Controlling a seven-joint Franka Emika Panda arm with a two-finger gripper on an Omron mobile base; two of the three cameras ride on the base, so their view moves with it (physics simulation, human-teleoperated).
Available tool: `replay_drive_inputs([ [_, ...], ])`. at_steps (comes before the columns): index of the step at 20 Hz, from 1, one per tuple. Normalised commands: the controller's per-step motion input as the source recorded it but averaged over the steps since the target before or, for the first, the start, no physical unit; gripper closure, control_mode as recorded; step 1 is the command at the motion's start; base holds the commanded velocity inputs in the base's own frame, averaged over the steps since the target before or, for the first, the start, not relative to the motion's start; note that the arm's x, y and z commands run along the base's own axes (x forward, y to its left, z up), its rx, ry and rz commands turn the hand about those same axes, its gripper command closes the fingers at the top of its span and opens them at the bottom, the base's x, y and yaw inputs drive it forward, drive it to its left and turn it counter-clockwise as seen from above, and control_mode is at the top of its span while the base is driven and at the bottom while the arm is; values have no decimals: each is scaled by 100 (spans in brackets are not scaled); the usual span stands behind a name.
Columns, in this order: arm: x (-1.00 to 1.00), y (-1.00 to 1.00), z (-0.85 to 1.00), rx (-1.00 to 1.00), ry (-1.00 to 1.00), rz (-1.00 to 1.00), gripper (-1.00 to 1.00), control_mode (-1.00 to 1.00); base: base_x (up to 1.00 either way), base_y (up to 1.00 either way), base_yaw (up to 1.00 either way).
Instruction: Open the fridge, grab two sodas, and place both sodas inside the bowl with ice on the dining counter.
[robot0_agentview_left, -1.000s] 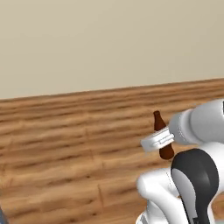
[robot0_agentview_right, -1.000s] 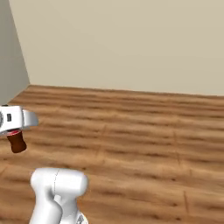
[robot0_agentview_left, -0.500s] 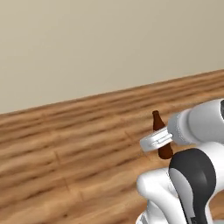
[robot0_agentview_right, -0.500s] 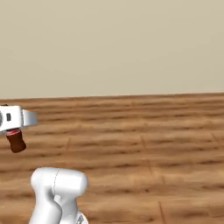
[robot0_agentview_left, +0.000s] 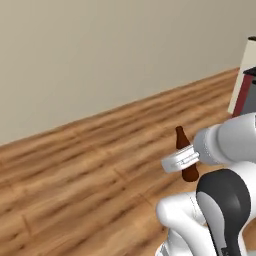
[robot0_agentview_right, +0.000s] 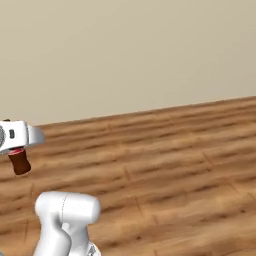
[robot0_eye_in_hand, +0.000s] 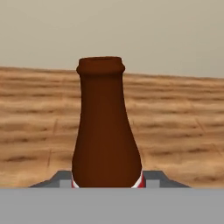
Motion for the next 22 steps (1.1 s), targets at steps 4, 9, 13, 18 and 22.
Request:
replay_drive_inputs([
  [4, 0, 0, 0, 0, 0, 0, 100, 100, 82, 0, -46],
  [9, 0, 0, 0, 0, 0, 0, 100, 100, 80, 0, -46],
  [13, 0, 0, 0, 0, 0, 0, 100, 100, 83, 0, -45],
  [18, 0, 0, 0, 0, 0, 0, 100, 100, 86, 1, -45],
  [22, 0, 0, 0, 0, 0, 0, 100, 100, 93, 15, -43],
])
